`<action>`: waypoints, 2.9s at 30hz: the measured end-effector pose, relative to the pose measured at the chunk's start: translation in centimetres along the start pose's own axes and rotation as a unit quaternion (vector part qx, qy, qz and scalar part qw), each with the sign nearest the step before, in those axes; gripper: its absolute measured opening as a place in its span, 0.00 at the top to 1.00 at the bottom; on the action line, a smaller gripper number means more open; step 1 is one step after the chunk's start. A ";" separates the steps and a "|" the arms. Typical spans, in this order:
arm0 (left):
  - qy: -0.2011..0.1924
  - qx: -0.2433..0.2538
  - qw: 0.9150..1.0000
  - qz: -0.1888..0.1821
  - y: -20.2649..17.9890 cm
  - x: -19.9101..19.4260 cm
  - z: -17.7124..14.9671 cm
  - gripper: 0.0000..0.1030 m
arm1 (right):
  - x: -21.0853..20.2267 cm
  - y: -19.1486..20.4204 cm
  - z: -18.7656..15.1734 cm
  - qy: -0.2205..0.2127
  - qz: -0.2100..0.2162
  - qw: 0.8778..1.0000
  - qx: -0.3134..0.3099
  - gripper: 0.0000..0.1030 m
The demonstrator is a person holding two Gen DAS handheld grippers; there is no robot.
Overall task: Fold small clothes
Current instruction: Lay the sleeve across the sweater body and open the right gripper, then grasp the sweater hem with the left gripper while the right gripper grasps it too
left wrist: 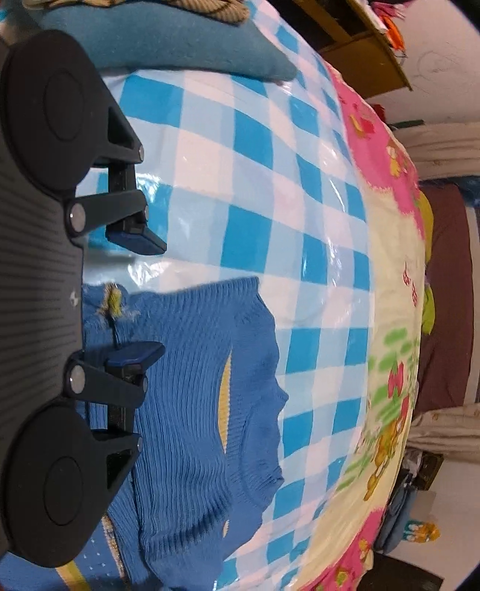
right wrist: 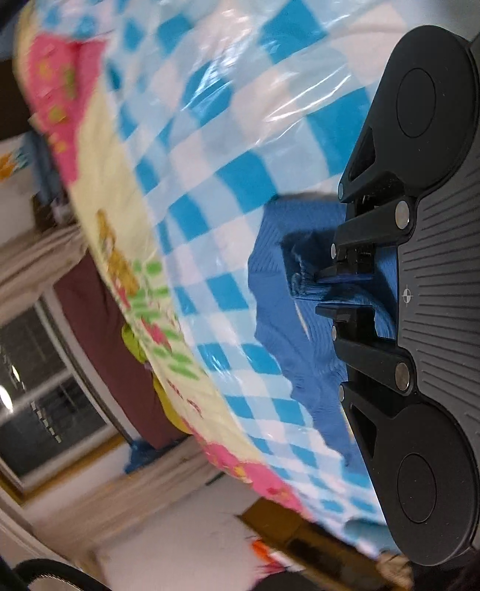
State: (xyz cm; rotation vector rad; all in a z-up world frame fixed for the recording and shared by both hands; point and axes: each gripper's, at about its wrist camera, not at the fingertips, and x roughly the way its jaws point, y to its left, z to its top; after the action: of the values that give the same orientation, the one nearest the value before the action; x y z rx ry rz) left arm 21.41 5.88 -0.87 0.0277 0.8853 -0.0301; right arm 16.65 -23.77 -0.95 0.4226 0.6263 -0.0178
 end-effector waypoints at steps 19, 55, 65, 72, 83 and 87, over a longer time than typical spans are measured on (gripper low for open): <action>0.016 -0.010 1.000 0.000 0.4 1.2 -0.1 0.45 | 3.0 1.0 1.0 -0.006 0.008 1.000 -0.018 0.79; 0.139 0.011 0.989 -0.057 4.0 -10.3 -15.7 0.42 | -13.4 -4.1 -9.4 0.183 0.010 0.982 -0.038 0.70; 0.166 0.019 0.983 -0.080 3.8 -11.0 -17.3 0.54 | -14.6 -4.9 -11.3 0.215 -0.001 0.976 -0.030 0.66; 0.166 0.021 0.982 -0.085 3.5 -11.3 -17.5 0.80 | -15.1 -5.6 -11.6 0.223 -0.009 0.974 -0.026 0.65; 0.197 -0.017 0.976 -0.095 4.1 -10.1 -17.4 0.80 | -13.0 -5.8 -12.6 0.269 0.014 0.963 0.008 0.65; 0.200 -0.007 0.976 -0.088 3.8 -10.3 -17.6 0.80 | -13.0 -5.8 -12.6 0.273 0.023 0.962 0.007 0.65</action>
State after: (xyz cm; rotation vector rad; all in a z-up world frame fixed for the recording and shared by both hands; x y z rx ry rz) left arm 1.42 10.45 -3.96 -0.0596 1.2889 -0.1885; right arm -1.89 -25.64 -4.91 0.4570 1.1613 0.1433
